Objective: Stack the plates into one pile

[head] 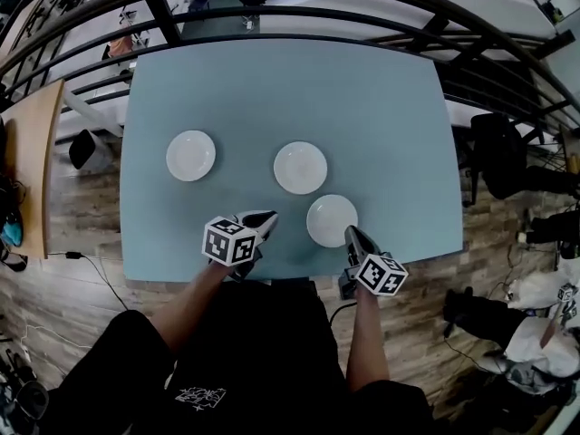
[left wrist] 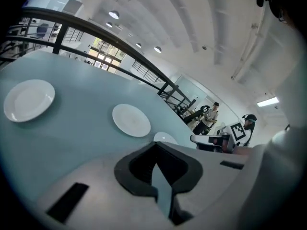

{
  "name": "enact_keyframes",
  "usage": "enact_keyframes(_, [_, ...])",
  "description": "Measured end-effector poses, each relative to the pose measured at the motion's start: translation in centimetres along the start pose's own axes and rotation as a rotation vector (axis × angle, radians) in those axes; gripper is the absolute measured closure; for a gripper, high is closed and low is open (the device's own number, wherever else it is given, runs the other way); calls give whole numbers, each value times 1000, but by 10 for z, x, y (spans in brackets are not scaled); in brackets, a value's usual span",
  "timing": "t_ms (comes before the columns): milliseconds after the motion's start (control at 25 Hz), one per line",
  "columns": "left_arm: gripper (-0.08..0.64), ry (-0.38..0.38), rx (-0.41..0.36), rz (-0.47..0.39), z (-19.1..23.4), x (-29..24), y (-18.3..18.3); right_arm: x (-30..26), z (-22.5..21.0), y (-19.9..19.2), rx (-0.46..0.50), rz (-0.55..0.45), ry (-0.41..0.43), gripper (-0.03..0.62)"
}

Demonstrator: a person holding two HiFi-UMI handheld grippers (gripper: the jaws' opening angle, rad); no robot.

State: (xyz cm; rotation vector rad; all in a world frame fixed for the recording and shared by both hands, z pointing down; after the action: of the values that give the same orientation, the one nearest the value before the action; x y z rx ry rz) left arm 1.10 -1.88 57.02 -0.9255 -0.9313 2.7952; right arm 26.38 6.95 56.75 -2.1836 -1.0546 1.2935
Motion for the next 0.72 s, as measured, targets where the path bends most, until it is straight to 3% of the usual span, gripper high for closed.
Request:
enact_keyframes(320, [552,-37,167,76,-9,-60,-32,0,-63,-13,-39,114,33,586])
enact_keyframes(560, [551,-11,268,99,-6,-84,-48,-8,-85,-15,-18,183,79,586])
enact_keyframes(720, [551,-12,337,102,-3,-93,-56,-16,-91,-21,-100,218,134,584])
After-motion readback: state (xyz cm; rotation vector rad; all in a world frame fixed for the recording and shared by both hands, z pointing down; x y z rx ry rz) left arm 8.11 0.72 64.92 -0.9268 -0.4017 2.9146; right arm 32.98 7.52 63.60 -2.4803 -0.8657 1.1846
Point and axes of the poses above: the fingertips, and each gripper's own axes: x backward along the fingers, z to its left, y out of its top, the point moved 6 cm from there along x, backward along the fingers, and after that the axes turned 3 degrees about x, right-handed, at the moved point
